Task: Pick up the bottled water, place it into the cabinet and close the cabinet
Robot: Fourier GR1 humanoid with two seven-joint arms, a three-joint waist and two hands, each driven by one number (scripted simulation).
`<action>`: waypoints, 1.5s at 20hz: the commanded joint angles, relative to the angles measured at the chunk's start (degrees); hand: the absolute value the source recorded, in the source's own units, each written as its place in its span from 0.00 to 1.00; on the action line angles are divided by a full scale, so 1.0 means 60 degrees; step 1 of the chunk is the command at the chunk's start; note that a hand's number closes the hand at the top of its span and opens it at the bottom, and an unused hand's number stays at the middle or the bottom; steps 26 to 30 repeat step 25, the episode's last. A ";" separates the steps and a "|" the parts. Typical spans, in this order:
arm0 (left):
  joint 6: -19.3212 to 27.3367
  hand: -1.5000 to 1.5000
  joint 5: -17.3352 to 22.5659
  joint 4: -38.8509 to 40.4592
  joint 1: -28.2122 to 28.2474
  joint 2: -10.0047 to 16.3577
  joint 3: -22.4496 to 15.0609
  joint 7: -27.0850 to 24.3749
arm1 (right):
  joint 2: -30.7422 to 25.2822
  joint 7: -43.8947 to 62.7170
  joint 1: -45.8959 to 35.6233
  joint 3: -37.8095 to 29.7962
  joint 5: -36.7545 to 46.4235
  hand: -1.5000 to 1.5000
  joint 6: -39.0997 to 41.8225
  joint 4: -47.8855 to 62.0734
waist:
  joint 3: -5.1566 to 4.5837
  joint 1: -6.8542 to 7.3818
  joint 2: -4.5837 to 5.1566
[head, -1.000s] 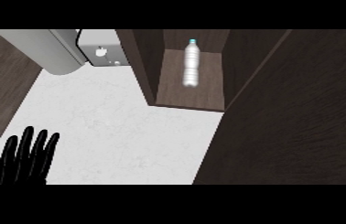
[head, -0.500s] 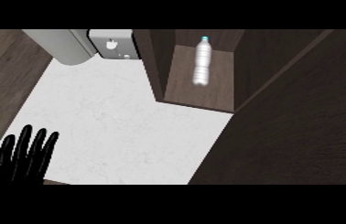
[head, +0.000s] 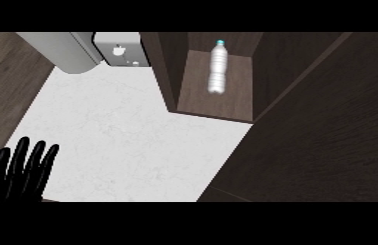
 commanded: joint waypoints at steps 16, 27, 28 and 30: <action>-0.0523 0.00 0.0196 0.0242 0.0079 0.0042 0.0113 -0.0057 | 0.1320 -0.0894 -0.4773 -0.3515 -0.0255 1.00 -0.5501 0.4783 | 0.0082 0.0137 0.0011; -0.0894 0.00 0.0502 0.0496 0.0128 0.0116 0.0485 -0.0001 | 0.1330 -0.1783 -0.9490 -0.4331 -0.1415 1.00 -0.6853 0.9655 | 0.0115 -0.0194 -0.0120; -0.0894 0.00 0.0502 0.0496 0.0128 0.0116 0.0485 -0.0001 | 0.1330 -0.1783 -0.9490 -0.4331 -0.1415 1.00 -0.6853 0.9655 | 0.0115 -0.0194 -0.0120; -0.0894 0.00 0.0502 0.0496 0.0128 0.0116 0.0485 -0.0001 | 0.1330 -0.1783 -0.9490 -0.4331 -0.1415 1.00 -0.6853 0.9655 | 0.0115 -0.0194 -0.0120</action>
